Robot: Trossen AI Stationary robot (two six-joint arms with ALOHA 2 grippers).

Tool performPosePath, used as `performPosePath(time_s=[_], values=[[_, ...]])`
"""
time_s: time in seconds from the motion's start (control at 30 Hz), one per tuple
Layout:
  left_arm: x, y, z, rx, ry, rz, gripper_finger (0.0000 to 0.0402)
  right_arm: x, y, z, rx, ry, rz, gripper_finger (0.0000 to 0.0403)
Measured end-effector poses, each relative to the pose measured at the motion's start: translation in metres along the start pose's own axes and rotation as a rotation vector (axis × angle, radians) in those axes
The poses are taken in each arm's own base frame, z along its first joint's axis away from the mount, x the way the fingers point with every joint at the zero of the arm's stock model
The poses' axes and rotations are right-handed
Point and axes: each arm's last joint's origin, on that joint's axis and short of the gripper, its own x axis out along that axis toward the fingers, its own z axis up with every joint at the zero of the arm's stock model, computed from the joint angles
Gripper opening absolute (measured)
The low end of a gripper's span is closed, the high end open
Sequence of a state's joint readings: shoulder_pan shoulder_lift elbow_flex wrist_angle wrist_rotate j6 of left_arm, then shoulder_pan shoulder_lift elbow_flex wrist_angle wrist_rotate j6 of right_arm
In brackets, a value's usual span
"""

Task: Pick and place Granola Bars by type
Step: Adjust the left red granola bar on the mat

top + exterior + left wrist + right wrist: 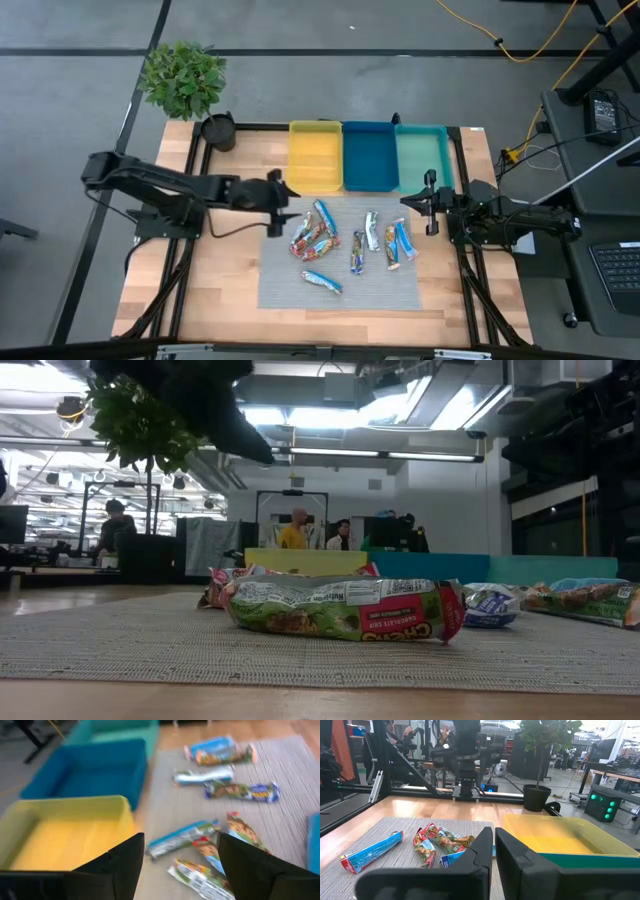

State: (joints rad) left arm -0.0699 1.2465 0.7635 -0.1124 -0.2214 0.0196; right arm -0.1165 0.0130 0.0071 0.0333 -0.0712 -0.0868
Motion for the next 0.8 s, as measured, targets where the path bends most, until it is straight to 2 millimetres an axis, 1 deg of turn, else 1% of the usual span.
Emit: performPosePath(time_s=[0.1, 0.3, 0.4, 0.53, 0.8], values=[[0.018, -0.01, 0.002, 0.033, 0.086, -0.022, 0.0243, 0.0, 0.0, 0.0, 0.0, 0.0, 0.0, 0.0024], [0.045, -0.02, 0.005, 0.062, 0.182, 0.073, 0.0252, 0.0, 0.0, 0.0, 0.0, 0.001, 0.0, 0.0024], [0.055, -0.021, 0.004, 0.056, 0.216, 0.044, 0.0265, 0.0, 0.0, 0.0, 0.0, 0.0, 0.0, 0.0024], [0.066, -0.023, -0.004, 0.044, 0.265, -0.033, 0.0278, 0.0, 0.0, 0.0, 0.0, 0.0, 0.0, 0.0024], [0.084, -0.028, -0.019, 0.042, 0.346, -0.096, 0.0283, 0.0, 0.0, 0.0, 0.0, 0.0, 0.0, 0.0024]])
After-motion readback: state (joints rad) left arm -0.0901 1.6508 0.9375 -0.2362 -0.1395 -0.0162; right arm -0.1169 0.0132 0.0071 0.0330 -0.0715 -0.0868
